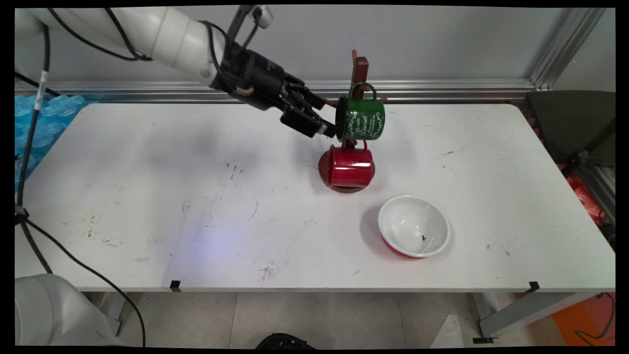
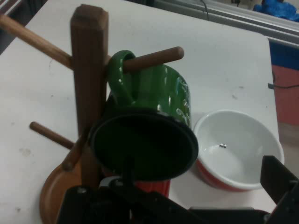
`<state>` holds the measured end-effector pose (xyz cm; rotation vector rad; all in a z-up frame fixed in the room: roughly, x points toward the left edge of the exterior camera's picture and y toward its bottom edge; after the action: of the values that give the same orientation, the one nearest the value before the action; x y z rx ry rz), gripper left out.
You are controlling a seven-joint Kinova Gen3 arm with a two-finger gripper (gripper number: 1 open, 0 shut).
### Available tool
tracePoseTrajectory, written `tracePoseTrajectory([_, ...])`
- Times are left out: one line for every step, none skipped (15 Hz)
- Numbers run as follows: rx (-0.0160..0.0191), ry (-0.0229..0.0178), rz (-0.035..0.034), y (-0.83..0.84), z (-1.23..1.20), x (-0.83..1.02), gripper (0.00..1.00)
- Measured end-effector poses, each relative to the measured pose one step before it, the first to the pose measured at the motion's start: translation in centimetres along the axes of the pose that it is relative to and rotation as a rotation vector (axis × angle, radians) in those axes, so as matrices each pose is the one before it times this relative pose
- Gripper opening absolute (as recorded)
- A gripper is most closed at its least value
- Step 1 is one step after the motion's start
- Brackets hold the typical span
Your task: Pick up the green mug from the rack
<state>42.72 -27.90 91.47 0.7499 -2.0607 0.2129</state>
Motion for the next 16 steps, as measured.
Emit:
tracePoseTrajectory([-0.00195,0.00731,-0.00195,0.070,0.454,-0.140,1.00])
tracePoseTrajectory([-0.00134,0.00778,-0.00149,0.044,0.520,-0.139,1.00])
tracePoseTrajectory([-0.00042,0.00627,-0.00084,0.006,0.433,-0.095,1.00])
tracePoseTrajectory([0.00075,0.00580,-0.00111,-0.032,0.464,-0.132,1.00])
tracePoseTrajectory([0.00089,0.00280,-0.00040,-0.024,0.246,-0.076,1.00])
tracePoseTrajectory([0.00220,0.00400,-0.00101,-0.064,0.336,-0.108,1.00])
tracePoseTrajectory([0.00257,0.00404,-0.00090,-0.073,0.366,-0.109,1.00])
tracePoseTrajectory([0.00274,0.00258,-0.00049,-0.062,0.290,-0.104,1.00])
tracePoseTrajectory([0.00191,0.00124,-0.00058,-0.045,0.185,-0.073,1.00])
tracePoseTrajectory([0.00287,0.00202,-0.00086,-0.069,0.308,-0.118,1.00])
tracePoseTrajectory([0.00316,0.00191,-0.00093,-0.062,0.274,-0.118,1.00])
tracePoseTrajectory([0.00221,0.00177,-0.00068,-0.045,0.223,-0.074,1.00])
tracePoseTrajectory([0.00213,0.00223,-0.00037,-0.040,0.237,-0.070,1.00])
tracePoseTrajectory([0.00116,0.00193,-0.00021,-0.032,0.213,-0.020,1.00])
tracePoseTrajectory([0.00168,0.00189,-0.00045,-0.035,0.219,-0.024,1.00])
tracePoseTrajectory([0.00147,0.00136,-0.00126,-0.023,0.195,-0.020,1.00])
